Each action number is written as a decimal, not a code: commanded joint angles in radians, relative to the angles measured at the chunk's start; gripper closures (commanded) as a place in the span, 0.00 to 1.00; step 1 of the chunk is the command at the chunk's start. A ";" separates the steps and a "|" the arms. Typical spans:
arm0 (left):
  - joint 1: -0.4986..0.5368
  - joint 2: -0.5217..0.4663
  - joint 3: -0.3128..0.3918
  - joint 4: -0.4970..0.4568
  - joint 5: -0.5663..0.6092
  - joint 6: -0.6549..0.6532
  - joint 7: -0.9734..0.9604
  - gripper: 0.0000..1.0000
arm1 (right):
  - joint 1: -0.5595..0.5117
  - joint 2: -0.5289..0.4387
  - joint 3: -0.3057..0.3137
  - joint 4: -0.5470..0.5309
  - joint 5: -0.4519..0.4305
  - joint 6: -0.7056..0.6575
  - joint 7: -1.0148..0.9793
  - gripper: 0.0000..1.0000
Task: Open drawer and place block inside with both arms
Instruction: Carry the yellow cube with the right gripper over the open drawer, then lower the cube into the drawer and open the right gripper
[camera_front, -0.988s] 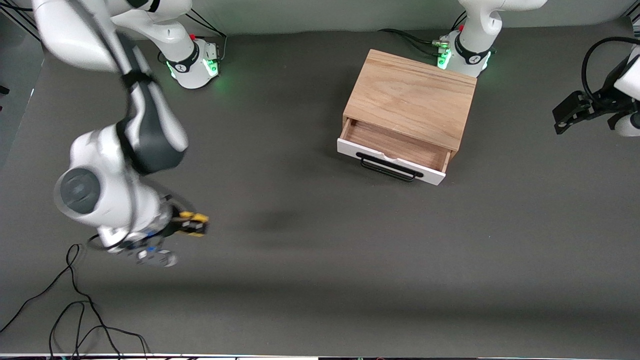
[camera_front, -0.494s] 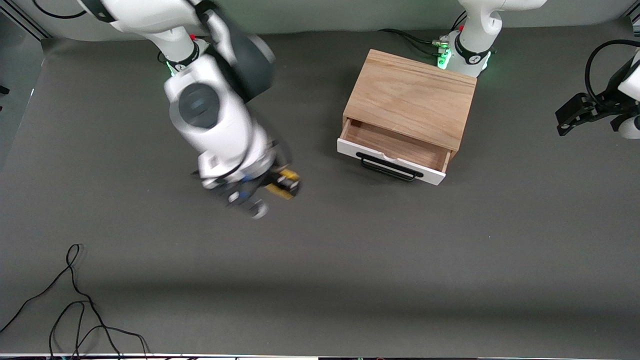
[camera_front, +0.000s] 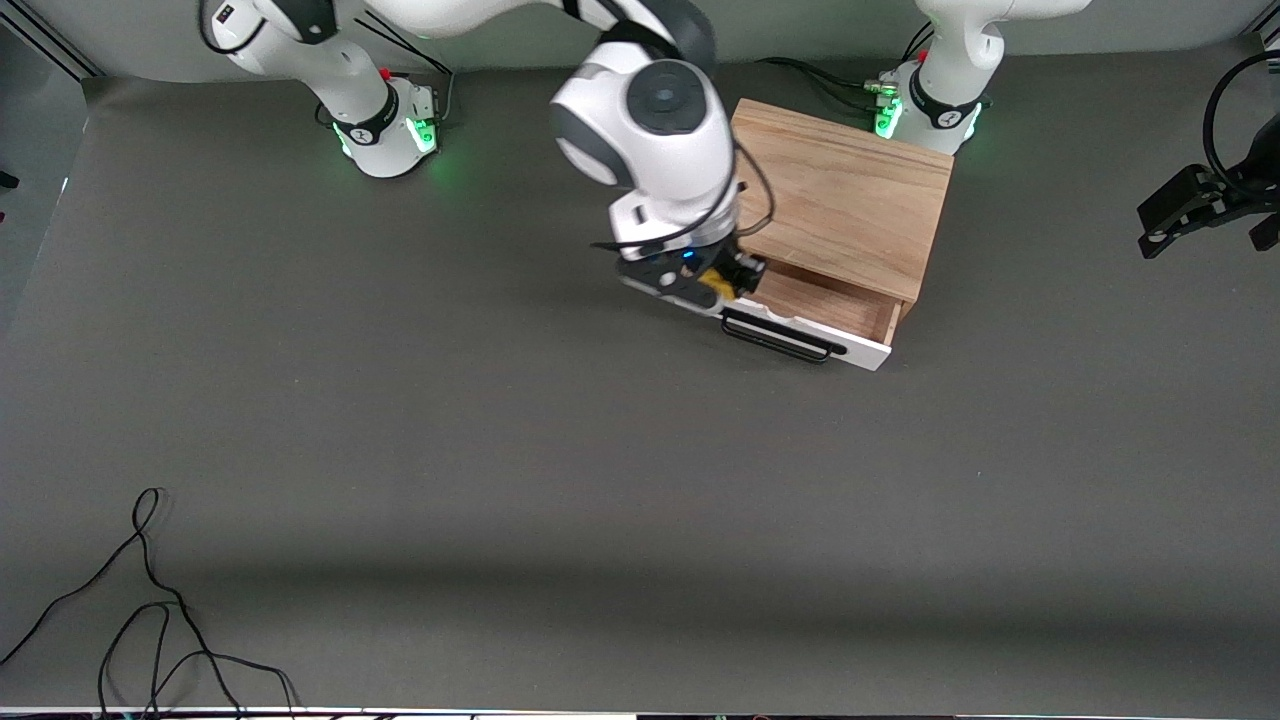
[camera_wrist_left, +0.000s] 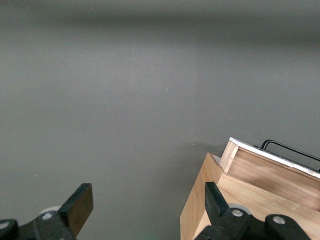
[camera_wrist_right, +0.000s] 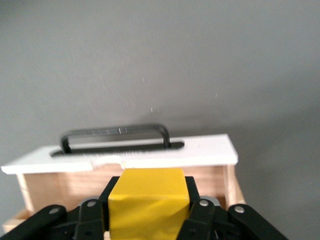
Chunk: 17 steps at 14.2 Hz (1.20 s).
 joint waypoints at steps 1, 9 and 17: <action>0.022 -0.004 -0.014 -0.050 -0.016 0.084 0.006 0.01 | 0.050 0.045 -0.018 0.046 -0.013 0.009 0.039 1.00; 0.013 -0.025 -0.021 -0.121 -0.013 0.169 0.009 0.00 | 0.084 0.071 -0.021 0.039 -0.032 0.010 0.043 1.00; 0.006 -0.058 -0.032 -0.118 -0.011 0.025 -0.046 0.00 | 0.085 0.102 -0.022 0.039 -0.059 0.012 0.043 1.00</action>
